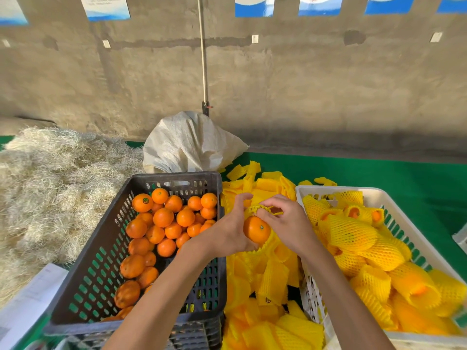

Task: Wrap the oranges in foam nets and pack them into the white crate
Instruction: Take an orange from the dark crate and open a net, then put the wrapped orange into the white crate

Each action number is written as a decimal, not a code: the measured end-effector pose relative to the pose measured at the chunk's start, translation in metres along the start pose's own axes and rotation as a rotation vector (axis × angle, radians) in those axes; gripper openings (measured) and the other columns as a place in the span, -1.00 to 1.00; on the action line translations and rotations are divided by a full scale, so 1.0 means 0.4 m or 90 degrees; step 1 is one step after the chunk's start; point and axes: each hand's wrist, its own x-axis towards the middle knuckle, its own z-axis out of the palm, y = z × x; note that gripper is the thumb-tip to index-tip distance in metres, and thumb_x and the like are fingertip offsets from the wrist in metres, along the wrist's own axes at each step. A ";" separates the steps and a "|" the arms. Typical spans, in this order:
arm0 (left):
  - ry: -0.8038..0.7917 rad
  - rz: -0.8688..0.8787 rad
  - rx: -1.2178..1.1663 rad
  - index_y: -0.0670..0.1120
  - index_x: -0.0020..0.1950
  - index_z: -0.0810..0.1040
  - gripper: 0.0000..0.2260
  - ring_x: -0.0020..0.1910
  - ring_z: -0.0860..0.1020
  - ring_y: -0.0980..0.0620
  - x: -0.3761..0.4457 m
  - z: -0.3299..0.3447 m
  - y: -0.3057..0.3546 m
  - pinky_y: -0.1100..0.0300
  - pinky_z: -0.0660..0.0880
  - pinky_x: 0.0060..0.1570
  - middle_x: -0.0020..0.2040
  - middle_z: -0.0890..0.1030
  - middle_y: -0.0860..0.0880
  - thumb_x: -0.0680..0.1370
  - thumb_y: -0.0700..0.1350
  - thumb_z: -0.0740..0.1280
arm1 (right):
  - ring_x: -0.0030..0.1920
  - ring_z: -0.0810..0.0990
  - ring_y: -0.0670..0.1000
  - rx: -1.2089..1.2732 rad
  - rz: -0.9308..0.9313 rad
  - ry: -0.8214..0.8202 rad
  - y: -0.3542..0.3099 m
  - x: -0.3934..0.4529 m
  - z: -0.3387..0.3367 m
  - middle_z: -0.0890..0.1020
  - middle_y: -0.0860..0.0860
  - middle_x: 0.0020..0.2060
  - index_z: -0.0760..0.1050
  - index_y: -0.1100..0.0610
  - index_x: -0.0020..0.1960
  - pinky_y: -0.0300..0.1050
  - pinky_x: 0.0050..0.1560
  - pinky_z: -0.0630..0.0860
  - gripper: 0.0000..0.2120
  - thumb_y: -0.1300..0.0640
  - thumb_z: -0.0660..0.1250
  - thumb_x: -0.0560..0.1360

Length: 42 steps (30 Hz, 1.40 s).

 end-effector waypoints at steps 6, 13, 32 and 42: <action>-0.012 -0.014 -0.071 0.12 0.41 0.32 -0.34 0.00 0.60 0.18 0.015 -0.001 0.010 0.39 0.52 -0.20 0.12 0.52 0.17 0.45 -0.17 0.60 | -0.12 0.58 -0.24 0.163 0.120 0.092 0.015 -0.030 0.043 0.61 -0.18 -0.19 0.57 -0.05 -0.06 -0.38 -0.27 0.50 -0.80 -0.16 0.33 0.59; -0.048 -0.043 -0.310 0.18 0.48 0.45 -0.38 0.17 0.62 0.11 0.016 0.027 0.017 0.01 0.67 0.04 0.35 0.50 0.07 0.55 -0.34 0.45 | 0.18 0.59 -0.01 0.239 0.219 0.068 0.075 -0.067 -0.006 0.59 -0.05 0.22 0.52 -0.16 0.26 0.02 0.06 0.64 -0.74 -0.14 0.34 0.59; -0.108 -0.146 -0.410 0.06 0.40 0.52 -0.48 0.17 0.67 -0.09 0.065 0.172 0.165 0.04 0.61 -0.03 0.25 0.64 -0.08 0.48 -0.12 0.58 | -0.43 0.29 -0.12 0.224 0.175 0.223 0.121 -0.169 -0.136 0.31 -0.09 -0.49 0.33 -0.02 -0.40 -0.25 -0.45 0.27 -0.52 -0.21 0.25 0.62; 0.067 -0.133 -0.605 0.01 0.50 0.45 -0.56 0.32 0.57 0.01 0.159 0.266 0.224 -0.03 0.62 0.20 0.40 0.54 0.01 0.69 0.19 0.21 | 0.37 0.44 -0.18 -0.008 0.126 0.090 0.180 -0.173 -0.233 0.39 -0.31 0.43 0.29 -0.19 0.50 -0.20 0.25 0.48 -0.27 -0.27 0.50 0.41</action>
